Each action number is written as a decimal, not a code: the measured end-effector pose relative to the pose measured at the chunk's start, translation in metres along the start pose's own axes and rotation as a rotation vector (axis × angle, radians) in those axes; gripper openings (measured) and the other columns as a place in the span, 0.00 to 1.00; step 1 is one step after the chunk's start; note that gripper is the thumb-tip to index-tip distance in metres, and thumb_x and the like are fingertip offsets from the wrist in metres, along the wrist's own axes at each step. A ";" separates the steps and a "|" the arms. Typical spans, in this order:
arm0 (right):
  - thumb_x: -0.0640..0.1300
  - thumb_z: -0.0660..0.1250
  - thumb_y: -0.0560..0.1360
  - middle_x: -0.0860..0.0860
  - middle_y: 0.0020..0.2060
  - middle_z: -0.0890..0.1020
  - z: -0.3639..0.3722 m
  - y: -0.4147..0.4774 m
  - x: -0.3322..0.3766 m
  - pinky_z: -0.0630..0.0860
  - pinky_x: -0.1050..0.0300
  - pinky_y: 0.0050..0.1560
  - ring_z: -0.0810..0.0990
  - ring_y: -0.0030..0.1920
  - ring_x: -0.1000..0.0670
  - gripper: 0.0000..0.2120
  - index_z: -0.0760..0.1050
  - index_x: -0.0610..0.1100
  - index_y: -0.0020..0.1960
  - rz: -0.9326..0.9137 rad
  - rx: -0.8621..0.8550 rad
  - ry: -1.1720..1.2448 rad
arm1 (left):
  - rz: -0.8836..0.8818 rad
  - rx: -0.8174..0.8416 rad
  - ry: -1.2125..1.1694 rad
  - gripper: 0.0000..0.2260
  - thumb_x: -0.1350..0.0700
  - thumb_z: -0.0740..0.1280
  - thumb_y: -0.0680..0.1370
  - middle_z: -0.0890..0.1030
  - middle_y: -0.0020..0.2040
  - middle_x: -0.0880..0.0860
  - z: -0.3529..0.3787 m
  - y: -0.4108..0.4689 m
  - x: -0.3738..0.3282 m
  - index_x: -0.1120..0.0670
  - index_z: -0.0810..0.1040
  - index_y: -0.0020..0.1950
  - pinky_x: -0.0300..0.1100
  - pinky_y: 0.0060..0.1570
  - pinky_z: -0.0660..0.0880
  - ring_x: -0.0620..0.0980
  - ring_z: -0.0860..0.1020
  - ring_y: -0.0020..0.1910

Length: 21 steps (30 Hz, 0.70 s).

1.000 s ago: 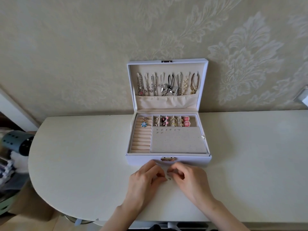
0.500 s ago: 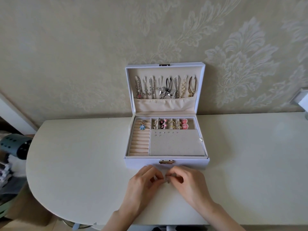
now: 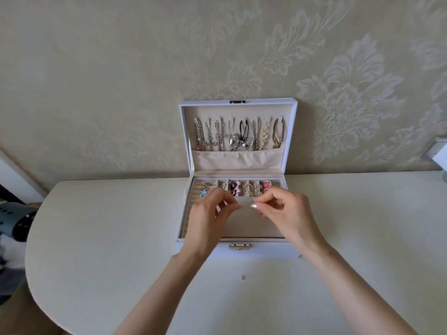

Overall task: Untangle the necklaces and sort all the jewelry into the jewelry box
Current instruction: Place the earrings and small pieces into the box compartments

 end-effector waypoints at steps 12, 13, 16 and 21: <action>0.31 0.73 0.67 0.54 0.27 0.81 0.017 0.027 -0.030 0.75 0.64 0.37 0.76 0.30 0.57 0.15 0.80 0.50 0.32 0.100 0.072 0.064 | -0.130 0.047 0.015 0.03 0.62 0.73 0.70 0.80 0.39 0.50 0.008 0.020 0.031 0.55 0.82 0.40 0.29 0.38 0.68 0.39 0.74 0.37; 0.31 0.73 0.67 0.55 0.27 0.81 0.017 0.027 -0.030 0.75 0.63 0.38 0.76 0.30 0.57 0.16 0.80 0.51 0.32 0.089 0.076 0.047 | -0.119 0.051 0.021 0.03 0.62 0.73 0.70 0.80 0.39 0.50 0.008 0.020 0.030 0.55 0.83 0.41 0.28 0.38 0.67 0.38 0.74 0.37; 0.31 0.73 0.68 0.55 0.29 0.80 0.017 0.027 -0.028 0.76 0.59 0.40 0.77 0.32 0.55 0.16 0.81 0.53 0.34 0.044 0.073 0.004 | -0.058 0.076 0.076 0.05 0.63 0.73 0.71 0.79 0.39 0.47 0.012 0.020 0.026 0.55 0.84 0.45 0.26 0.38 0.67 0.35 0.74 0.38; 0.28 0.71 0.67 0.51 0.34 0.80 0.018 0.027 -0.020 0.77 0.58 0.42 0.78 0.37 0.50 0.17 0.81 0.50 0.40 -0.006 0.083 -0.020 | -0.066 0.060 0.074 0.07 0.63 0.74 0.69 0.79 0.37 0.44 0.011 0.019 0.023 0.54 0.78 0.44 0.29 0.36 0.68 0.41 0.75 0.39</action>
Point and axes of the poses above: each hand's wrist, its own y-axis towards the middle knuckle, its own z-axis out of the palm, x = y × z, the point moved 10 cm from there along y, towards the middle knuckle
